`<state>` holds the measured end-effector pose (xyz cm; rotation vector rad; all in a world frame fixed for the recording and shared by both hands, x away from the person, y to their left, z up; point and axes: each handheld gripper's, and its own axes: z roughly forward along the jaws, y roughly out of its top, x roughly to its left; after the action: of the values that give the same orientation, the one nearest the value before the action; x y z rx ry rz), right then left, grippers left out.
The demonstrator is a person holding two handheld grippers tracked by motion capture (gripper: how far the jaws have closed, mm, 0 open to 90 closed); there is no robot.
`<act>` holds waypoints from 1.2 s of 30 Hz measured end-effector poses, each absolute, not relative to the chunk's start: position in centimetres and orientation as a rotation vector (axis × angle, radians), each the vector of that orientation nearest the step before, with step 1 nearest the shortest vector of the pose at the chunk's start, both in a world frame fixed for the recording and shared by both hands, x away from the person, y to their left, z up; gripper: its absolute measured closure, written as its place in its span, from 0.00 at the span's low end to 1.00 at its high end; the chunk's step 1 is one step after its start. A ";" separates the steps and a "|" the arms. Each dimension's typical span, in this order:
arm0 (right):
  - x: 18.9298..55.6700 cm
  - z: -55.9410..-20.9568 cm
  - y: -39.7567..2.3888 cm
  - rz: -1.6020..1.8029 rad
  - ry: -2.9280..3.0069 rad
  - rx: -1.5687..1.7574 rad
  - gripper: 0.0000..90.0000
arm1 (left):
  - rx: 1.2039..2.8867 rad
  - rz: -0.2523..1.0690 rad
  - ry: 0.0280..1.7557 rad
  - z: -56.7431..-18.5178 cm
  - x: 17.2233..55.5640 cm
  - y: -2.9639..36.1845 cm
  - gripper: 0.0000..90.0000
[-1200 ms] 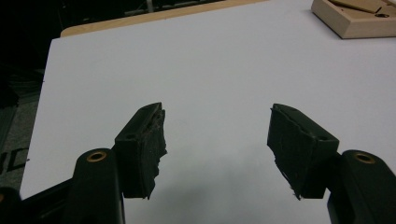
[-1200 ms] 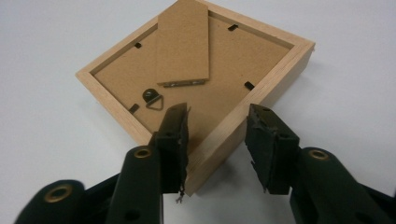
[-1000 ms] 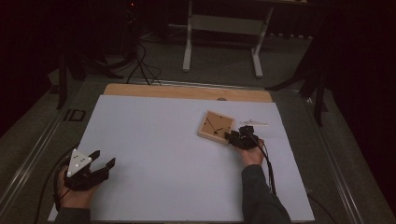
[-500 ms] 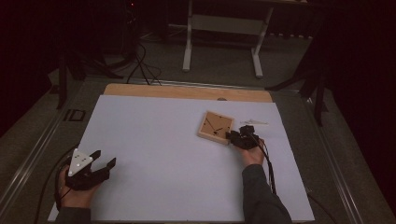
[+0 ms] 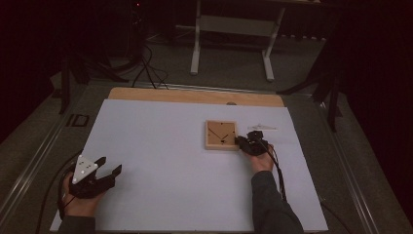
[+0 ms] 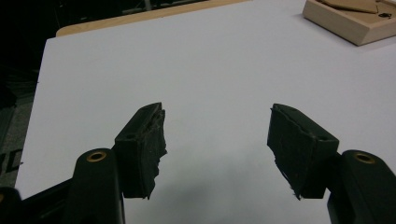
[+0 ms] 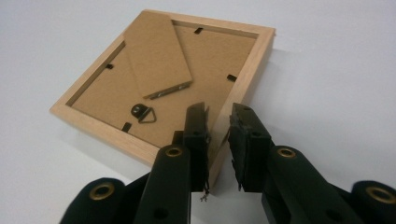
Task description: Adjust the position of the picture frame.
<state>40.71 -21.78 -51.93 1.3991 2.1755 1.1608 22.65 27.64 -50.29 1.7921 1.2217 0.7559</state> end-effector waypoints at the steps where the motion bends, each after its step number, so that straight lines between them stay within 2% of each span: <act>1: 40.7 -51.9 -21.7 1.160 2.176 1.396 0.86 | 1.792 0.756 1.222 -50.3 22.7 27.6 0.41; 36: 39.3 -51.8 -17.6 1.154 2.311 1.188 0.88 | 1.791 0.757 1.217 -50.3 22.7 27.6 0.40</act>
<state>39.33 -17.64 -51.82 1.1883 2.3107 1.1544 22.68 27.62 -50.26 1.7906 1.2172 0.7575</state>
